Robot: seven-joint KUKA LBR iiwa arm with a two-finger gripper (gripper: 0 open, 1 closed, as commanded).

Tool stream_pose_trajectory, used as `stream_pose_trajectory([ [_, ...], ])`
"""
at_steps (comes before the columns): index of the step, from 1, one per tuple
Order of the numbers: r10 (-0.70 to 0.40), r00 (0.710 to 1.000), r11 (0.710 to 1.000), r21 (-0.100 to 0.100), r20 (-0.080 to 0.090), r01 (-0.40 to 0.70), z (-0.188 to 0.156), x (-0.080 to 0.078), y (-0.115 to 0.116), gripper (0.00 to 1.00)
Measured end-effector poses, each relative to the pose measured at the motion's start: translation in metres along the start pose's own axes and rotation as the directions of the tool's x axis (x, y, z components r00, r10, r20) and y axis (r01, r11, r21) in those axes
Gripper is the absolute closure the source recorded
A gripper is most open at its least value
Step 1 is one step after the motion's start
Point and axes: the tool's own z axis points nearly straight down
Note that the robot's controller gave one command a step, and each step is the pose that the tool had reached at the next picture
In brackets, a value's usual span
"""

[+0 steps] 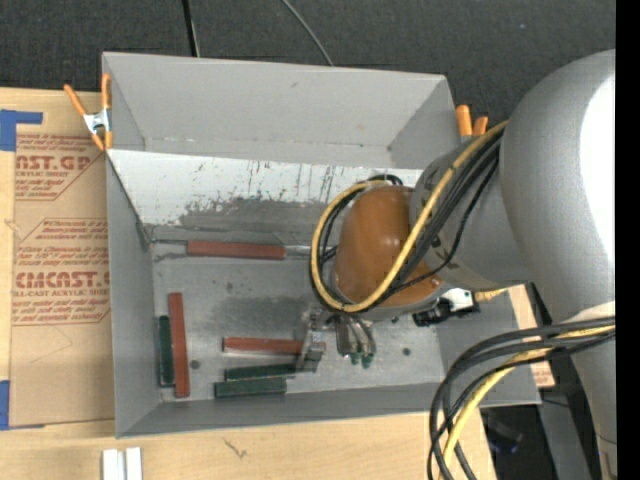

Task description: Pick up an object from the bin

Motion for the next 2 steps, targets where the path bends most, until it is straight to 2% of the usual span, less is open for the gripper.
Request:
stream_pose_trajectory([
  [1,-0.045,0.999,0.999,0.001,0.003,0.045,-0.1204,0.0033,-0.0109,1.00],
  [2,-0.045,0.999,0.999,0.001,0.003,0.045,-0.1204,0.0033,-0.0109,1.00],
])
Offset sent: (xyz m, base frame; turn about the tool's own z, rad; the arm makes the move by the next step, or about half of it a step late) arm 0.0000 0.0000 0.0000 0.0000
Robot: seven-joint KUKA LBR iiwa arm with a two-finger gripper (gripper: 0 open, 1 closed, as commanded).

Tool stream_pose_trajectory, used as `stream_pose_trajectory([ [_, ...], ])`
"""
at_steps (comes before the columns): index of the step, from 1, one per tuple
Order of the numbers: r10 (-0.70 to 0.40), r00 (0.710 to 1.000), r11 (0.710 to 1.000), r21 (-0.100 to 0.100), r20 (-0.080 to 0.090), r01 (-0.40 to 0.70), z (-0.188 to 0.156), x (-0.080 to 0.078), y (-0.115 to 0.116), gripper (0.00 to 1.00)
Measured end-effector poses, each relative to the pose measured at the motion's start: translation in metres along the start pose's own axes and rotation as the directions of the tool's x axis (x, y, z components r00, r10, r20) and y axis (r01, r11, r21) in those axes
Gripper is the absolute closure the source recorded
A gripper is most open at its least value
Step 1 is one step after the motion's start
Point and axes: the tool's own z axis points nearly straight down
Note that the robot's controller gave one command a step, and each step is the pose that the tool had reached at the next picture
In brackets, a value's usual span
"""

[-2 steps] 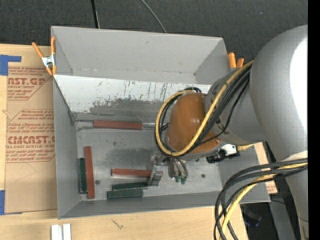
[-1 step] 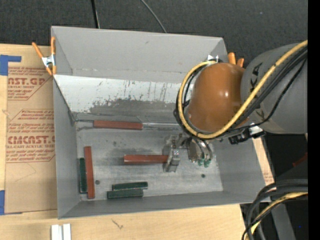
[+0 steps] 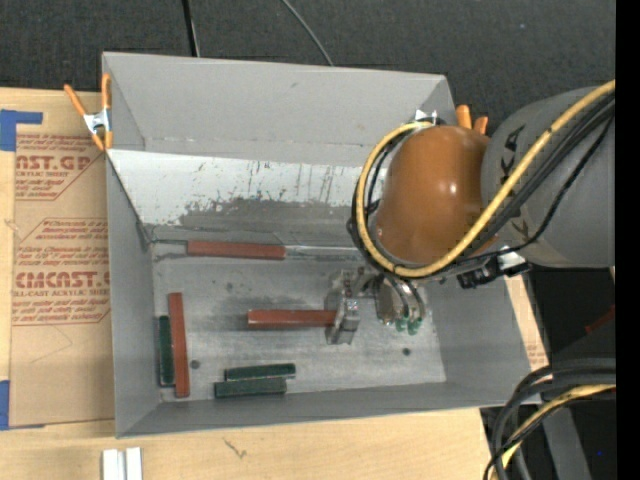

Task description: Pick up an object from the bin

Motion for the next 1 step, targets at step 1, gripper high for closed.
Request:
stream_pose_trajectory([
  [1,-0.272,0.962,0.962,0.001,0.007,0.272,-0.1709,-0.0384,-0.0171,1.00],
])
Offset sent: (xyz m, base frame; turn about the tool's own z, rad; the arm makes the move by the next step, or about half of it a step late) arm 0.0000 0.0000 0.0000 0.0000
